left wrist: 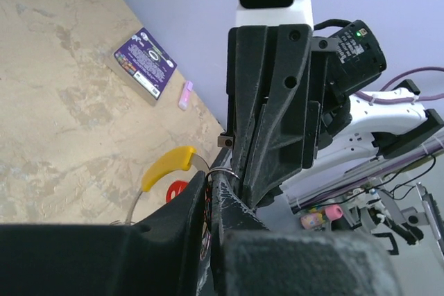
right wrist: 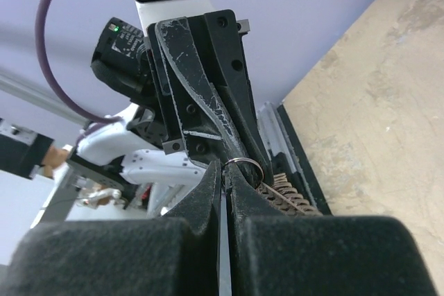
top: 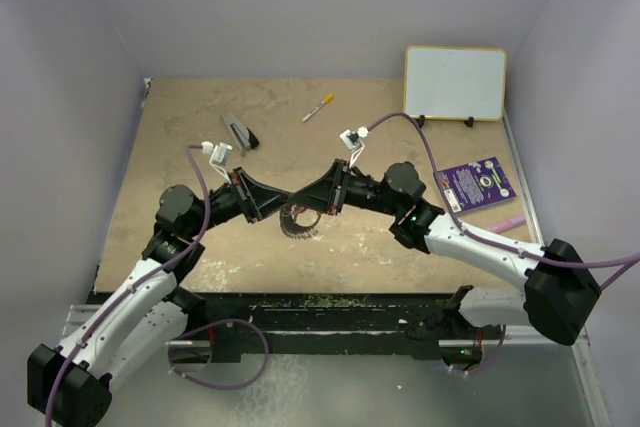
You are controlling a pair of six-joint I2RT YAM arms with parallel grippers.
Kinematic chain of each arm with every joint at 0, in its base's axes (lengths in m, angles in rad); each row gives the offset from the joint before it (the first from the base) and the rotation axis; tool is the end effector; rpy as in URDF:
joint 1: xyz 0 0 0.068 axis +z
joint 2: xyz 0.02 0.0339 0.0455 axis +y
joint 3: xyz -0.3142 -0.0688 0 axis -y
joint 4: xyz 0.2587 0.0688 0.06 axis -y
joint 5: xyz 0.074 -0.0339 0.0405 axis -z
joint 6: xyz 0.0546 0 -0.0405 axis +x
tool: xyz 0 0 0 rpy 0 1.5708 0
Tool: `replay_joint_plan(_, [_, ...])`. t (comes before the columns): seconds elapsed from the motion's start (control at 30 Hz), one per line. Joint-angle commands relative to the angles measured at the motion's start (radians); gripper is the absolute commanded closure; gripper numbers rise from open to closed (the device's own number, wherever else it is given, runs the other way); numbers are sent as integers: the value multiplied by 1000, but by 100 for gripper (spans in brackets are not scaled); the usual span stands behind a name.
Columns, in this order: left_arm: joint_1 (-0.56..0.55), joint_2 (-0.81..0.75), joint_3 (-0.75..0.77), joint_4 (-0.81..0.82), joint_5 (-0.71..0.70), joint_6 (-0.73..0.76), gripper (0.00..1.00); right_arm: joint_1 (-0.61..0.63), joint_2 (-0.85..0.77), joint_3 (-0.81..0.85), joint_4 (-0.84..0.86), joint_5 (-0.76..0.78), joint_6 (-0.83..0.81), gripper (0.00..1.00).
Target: Put the keys on the keyring
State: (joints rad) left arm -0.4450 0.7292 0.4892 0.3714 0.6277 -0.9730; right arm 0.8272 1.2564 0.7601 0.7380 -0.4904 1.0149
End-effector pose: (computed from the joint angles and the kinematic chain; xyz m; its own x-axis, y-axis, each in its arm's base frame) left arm 0.1382 -0.1014 0.3351 -0.6558 -0.4284 -0.6216 0.5896 0.2235 -0.7761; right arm 0.1825 0.2364 0.3711 -0.7290 0.3143 -0.6081 -0.6436 -0.0121 0.7652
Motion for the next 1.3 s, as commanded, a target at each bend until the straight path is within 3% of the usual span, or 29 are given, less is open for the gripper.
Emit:
replay_joint_plan(0.0, [0,-7,67,50,51,99,87,-14,19,-47,224,-12,168,100])
replay_joint_plan(0.3, [-1,5,123,9,97,228,72,-20,83,-140,507,26,371,100])
replay_joint_plan(0.63, [0,4,209,-96,112,367,46,-26,35,-160,495,65,383,100])
replay_joint_plan(1.0, [2,-15,307,-212,61,554,43,-31,-75,-213,440,178,383,100])
replay_joint_plan(1.27, [2,5,348,-259,40,866,43,-30,-186,-247,375,426,412,100])
